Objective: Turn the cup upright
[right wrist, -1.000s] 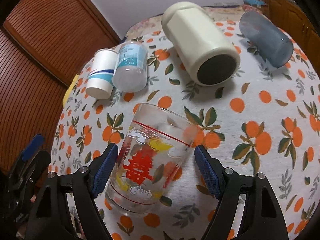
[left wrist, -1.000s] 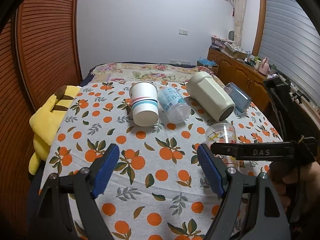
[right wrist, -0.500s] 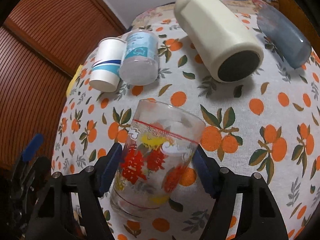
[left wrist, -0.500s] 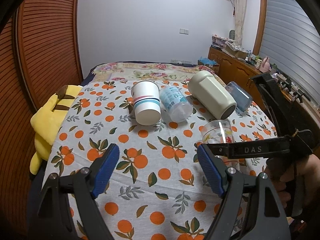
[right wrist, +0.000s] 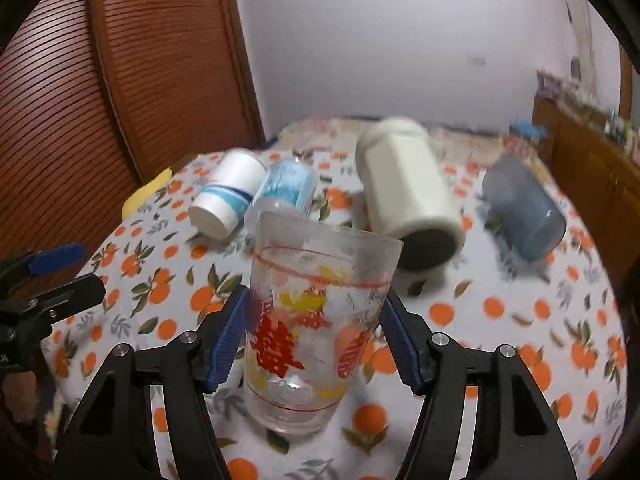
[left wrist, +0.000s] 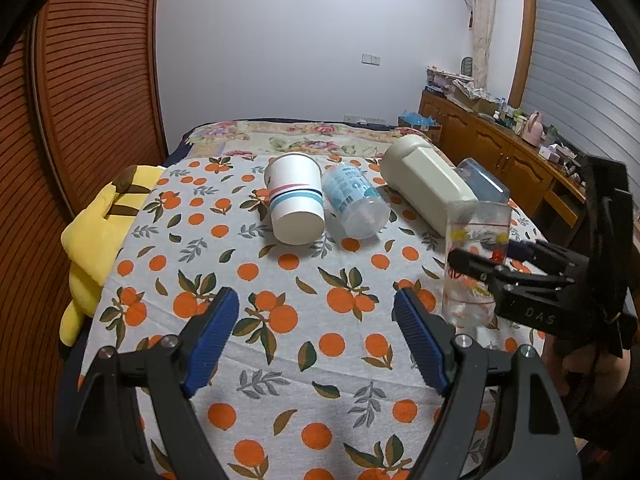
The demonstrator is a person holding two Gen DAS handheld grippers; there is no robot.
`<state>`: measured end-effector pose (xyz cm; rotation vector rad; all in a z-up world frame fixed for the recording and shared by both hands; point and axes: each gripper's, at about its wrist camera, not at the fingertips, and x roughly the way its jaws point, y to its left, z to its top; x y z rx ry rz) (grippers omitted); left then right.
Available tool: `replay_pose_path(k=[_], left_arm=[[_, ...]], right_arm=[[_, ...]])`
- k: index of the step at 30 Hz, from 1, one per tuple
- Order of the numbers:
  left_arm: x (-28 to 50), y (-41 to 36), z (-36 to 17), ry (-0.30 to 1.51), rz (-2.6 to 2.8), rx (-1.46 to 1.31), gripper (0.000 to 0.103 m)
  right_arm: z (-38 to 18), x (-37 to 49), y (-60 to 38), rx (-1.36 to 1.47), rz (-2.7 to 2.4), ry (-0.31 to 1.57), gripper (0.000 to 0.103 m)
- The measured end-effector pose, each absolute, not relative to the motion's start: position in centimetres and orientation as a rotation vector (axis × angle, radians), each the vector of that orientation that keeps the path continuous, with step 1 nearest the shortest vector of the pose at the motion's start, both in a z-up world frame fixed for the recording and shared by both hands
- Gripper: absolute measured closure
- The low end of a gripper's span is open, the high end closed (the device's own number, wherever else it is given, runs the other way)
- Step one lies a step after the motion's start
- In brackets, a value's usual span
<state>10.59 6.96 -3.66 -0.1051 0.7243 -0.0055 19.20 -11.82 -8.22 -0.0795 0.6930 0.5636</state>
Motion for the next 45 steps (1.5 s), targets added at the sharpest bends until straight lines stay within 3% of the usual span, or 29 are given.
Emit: replay_pose_path(k=[11, 24, 30, 45], left_arm=[[10.3, 7.0, -3.8, 0.717, -0.003, -0.108, 0.023], [9.4, 5.7, -2.8, 0.669, -0.019, -0.095, 0.023], [8.3, 4.7, -1.7, 0.613, -0.009, -0.065, 0.023], [5.2, 1.4, 1.0, 0.554, 0.003, -0.007, 0.022]], right_arm=[[-8.1, 16.5, -11.5, -0.208, 0.58, 0.601, 0.038], [-8.0, 14.7, -12.4, -0.165, 0.597, 0.651, 0.039], [-7.3, 14.1, -13.5, -0.103, 0.586, 0.666, 0.025], [-4.0, 10.4, -18.6, -0.005, 0.483, 0.585, 0.019]])
